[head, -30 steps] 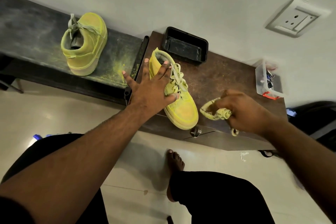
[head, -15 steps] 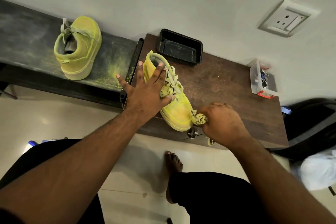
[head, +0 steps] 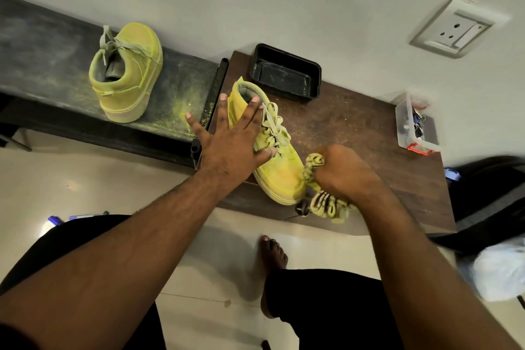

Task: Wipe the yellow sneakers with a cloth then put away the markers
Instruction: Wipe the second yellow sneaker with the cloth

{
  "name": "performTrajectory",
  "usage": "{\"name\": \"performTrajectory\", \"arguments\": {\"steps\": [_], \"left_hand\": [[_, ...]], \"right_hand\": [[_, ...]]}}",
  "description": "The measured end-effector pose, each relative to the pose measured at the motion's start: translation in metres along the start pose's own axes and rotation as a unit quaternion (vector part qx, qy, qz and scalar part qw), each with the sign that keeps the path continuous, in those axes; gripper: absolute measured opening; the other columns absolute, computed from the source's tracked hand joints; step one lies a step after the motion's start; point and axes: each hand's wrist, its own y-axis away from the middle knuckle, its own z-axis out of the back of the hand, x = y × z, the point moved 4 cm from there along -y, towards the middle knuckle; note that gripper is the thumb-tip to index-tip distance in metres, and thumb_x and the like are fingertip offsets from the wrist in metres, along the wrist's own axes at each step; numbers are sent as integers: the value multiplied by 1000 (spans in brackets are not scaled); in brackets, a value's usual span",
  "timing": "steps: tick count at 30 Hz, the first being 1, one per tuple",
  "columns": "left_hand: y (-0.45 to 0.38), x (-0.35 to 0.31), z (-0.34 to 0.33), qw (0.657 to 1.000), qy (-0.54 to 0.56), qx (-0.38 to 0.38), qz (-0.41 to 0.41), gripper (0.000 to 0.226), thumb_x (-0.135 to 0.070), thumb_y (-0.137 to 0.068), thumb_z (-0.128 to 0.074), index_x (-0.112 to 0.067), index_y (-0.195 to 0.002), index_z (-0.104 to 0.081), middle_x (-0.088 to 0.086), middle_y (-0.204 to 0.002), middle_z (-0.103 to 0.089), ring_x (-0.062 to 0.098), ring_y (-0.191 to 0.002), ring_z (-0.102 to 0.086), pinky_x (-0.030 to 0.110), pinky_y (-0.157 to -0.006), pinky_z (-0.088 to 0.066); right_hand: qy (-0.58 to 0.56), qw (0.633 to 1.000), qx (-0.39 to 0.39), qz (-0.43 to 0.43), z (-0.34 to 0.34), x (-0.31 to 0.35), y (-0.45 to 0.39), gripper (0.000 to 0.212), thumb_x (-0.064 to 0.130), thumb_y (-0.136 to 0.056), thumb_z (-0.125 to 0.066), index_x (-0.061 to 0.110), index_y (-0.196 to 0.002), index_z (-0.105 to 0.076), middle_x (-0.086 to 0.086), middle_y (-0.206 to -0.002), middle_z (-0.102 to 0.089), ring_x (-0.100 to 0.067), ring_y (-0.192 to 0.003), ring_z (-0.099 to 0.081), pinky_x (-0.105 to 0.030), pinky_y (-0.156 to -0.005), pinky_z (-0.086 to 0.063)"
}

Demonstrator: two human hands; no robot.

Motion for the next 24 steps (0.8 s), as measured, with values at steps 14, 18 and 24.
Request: {"name": "performTrajectory", "arguments": {"steps": [14, 18, 24], "left_hand": [[1, -1, 2, 1000, -3, -3, 1, 86, -78, -83, -23, -35, -148, 13, -18, -156, 18, 31, -143, 23, 79, -94, 11], [0, -2, 1, 1000, 7, -9, 0, 87, -77, -83, -26, -35, -149, 11, -19, -157, 16, 31, -143, 22, 78, -93, 13], [1, -6, 3, 1000, 0, -5, 7, 88, -76, -83, -28, -33, -150, 10, -17, -157, 16, 32, -143, 21, 78, -93, 12]], "right_hand": [[20, 987, -153, -44, -19, -18, -1, 30, 13, -75, -50, 17, -101, -66, -9, -88, -63, -29, -88, -55, -33, -73, -47], [-48, 982, -179, -48, -17, -24, 13, 43, 4, -74, -52, 23, -110, -67, -9, -94, -66, -26, -95, -57, -31, -79, -49], [-31, 986, -158, 37, -40, 9, 22, 54, 5, -80, -56, 30, -127, -58, 10, -83, -35, -22, -99, -54, -34, -87, -52]]}}
